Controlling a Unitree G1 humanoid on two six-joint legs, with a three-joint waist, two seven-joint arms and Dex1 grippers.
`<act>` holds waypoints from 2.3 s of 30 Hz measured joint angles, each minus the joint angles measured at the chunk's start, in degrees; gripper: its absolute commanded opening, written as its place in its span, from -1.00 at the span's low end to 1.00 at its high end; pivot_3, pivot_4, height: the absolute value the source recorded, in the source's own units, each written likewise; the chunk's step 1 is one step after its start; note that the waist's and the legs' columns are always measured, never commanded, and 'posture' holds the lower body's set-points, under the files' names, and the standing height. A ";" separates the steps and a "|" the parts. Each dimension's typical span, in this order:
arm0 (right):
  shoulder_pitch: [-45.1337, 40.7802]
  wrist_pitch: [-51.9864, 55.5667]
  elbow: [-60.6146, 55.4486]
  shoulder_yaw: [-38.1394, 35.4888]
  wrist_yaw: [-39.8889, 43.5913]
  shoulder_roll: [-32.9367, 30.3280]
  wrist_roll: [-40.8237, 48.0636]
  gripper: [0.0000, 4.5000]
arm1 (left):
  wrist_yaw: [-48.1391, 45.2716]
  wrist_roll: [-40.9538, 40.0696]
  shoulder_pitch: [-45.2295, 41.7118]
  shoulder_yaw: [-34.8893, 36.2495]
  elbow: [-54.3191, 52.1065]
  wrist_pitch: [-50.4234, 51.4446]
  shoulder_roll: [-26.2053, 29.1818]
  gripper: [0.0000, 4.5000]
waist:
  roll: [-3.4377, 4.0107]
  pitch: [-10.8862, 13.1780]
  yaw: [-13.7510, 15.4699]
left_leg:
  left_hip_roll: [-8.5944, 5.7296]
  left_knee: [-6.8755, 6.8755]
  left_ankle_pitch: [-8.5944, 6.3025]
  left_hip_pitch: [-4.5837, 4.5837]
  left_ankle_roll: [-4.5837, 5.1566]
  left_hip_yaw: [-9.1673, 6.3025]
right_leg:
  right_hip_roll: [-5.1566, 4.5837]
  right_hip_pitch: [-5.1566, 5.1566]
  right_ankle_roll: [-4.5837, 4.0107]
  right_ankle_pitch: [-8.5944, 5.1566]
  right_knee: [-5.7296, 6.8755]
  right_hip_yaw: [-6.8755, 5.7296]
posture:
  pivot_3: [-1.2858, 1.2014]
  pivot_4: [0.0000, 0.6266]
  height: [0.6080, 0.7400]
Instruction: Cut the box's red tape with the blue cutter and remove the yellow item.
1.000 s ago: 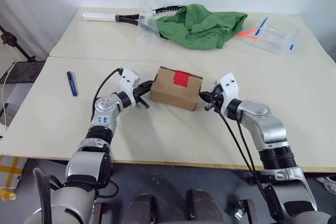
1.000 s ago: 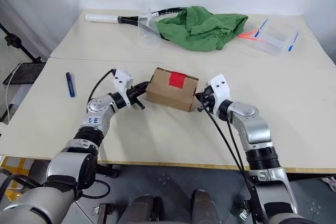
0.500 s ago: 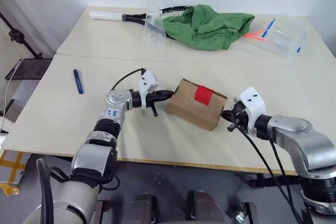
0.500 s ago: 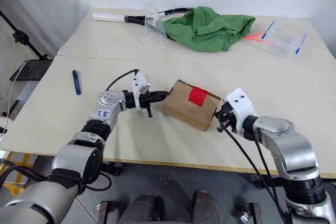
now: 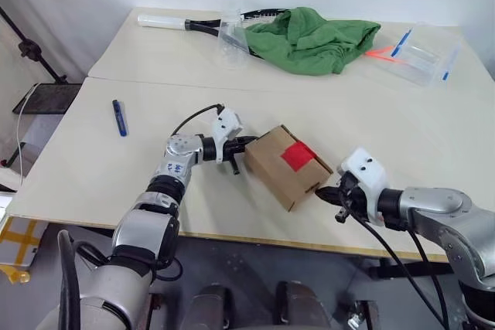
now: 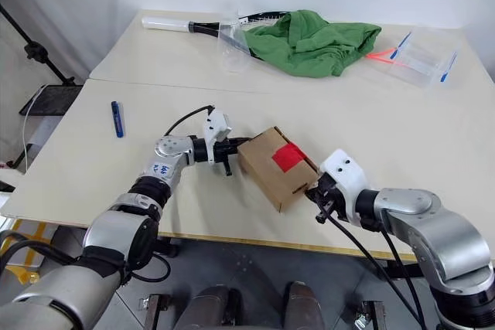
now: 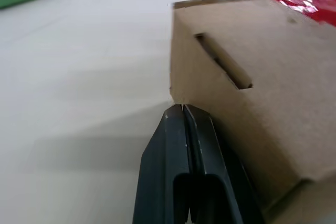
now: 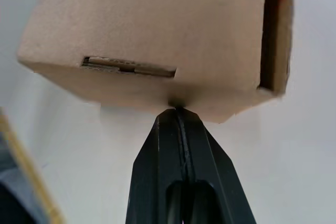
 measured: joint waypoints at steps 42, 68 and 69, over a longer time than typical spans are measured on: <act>-22.46 -39.59 40.48 2.46 24.82 -8.84 -2.83 1.00 | 56.03 -4.04 15.77 23.28 -61.73 48.18 10.17 0.99 | -0.30 0.16 -1.04 | -0.08 0.10 -0.02 0.00 0.04 -0.25 | -0.30 0.17 0.07 0.05 -0.04 -0.51 | 0.03 -0.52 1.00; -30.14 -44.00 48.37 6.55 29.28 -2.59 -6.97 1.00 | 73.43 -2.54 13.23 31.41 -54.64 73.70 6.17 0.99 | -0.53 0.29 0.00 | -0.08 0.21 -0.05 0.00 -0.02 -0.39 | -0.33 0.32 0.06 0.05 -0.12 -0.92 | 0.03 -0.52 1.00; -29.96 -43.99 48.15 6.47 29.07 -2.60 -6.97 1.00 | 73.05 -2.57 12.52 31.22 -52.77 72.30 6.71 0.99 | -0.53 0.29 0.00 | -0.09 0.21 -0.05 0.01 -0.02 -0.38 | -0.35 0.32 0.06 0.06 -0.12 -0.93 | 0.03 -0.52 1.00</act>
